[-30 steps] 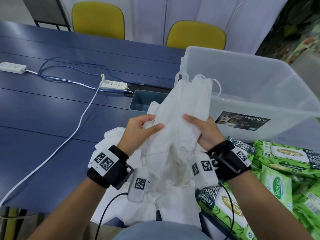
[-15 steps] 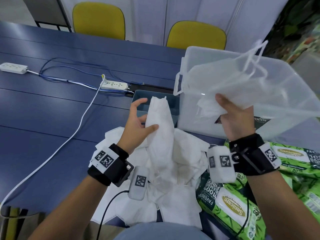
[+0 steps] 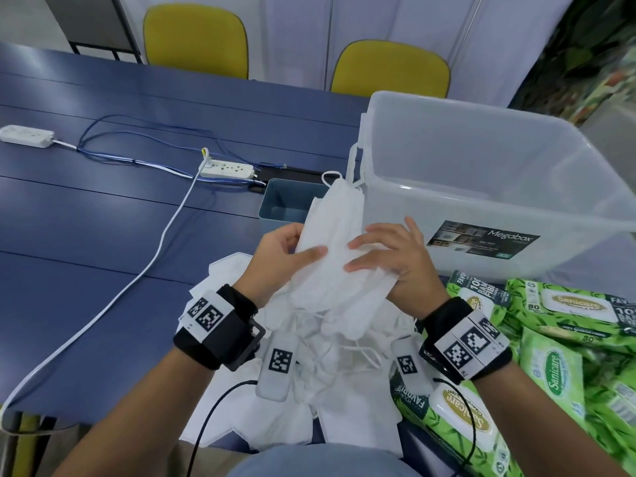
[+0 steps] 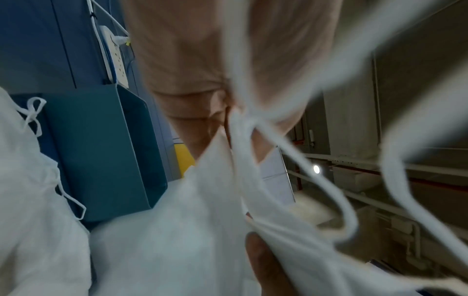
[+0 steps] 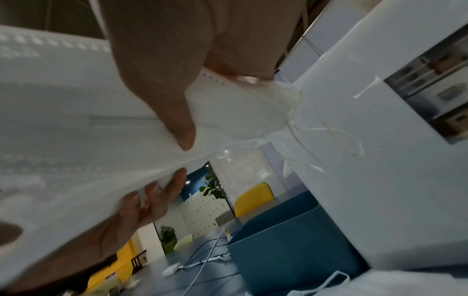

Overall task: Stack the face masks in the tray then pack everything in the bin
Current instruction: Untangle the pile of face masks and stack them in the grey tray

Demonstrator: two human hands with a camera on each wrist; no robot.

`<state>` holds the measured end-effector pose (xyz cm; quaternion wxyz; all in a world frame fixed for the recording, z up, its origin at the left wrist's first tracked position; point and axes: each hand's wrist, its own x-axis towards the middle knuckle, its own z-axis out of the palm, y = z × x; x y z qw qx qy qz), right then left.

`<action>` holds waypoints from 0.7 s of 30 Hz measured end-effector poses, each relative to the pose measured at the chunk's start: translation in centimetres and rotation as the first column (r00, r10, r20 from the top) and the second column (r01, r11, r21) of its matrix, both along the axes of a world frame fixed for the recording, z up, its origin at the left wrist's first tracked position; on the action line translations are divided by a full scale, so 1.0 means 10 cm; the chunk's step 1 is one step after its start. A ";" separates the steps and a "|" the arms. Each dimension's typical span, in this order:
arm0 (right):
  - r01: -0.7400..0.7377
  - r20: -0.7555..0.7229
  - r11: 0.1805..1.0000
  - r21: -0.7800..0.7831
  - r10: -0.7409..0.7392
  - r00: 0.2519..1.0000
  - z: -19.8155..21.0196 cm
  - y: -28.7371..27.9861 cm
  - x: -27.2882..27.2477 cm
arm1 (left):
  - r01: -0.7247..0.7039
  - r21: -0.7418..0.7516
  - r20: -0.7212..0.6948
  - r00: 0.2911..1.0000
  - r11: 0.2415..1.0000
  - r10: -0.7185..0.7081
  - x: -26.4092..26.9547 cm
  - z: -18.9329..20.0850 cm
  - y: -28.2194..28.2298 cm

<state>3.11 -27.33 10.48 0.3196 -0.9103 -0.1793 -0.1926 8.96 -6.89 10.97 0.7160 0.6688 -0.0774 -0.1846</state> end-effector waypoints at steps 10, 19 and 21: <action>0.400 -0.388 0.522 0.753 -0.140 0.911 0.15 -0.03 0.00 | 0.009 -0.081 0.052 0.999 0.997 -0.005 -0.02 -0.10 0.03; 0.404 -0.438 0.392 0.827 -0.004 0.899 0.14 0.15 0.10 | 0.026 0.046 0.121 0.992 0.999 -0.031 -0.06 -0.06 -0.10; 0.409 -0.438 0.388 0.826 -0.016 0.899 0.15 0.18 0.12 | 0.007 -0.019 0.047 0.999 1.000 -0.007 -0.04 -0.07 -0.12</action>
